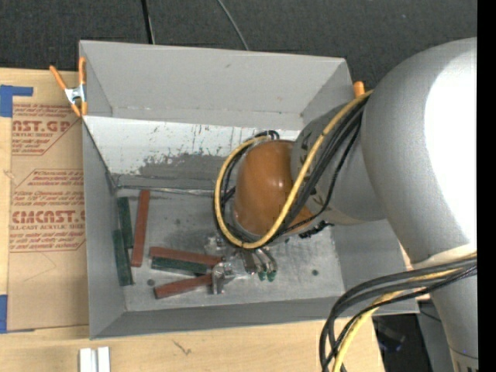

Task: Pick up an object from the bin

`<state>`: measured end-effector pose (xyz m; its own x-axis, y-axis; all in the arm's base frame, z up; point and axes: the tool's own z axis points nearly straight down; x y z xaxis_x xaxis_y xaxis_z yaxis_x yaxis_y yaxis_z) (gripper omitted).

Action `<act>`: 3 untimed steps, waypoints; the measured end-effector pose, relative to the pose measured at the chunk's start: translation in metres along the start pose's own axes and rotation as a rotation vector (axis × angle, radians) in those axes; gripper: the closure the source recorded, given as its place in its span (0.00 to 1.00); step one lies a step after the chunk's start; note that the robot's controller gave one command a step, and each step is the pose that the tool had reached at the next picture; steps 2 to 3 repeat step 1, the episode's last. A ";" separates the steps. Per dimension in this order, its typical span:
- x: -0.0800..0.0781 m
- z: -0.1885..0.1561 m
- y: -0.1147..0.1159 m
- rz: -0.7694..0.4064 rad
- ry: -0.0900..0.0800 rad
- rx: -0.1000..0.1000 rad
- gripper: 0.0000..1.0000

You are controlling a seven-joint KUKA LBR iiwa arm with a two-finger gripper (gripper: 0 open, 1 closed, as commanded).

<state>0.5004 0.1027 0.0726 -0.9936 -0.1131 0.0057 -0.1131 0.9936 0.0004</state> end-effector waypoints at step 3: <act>-0.011 -0.146 -0.007 -0.022 -0.004 0.001 1.00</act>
Offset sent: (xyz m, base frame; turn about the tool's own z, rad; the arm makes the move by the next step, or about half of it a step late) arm 0.0000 0.0000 0.0000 0.0000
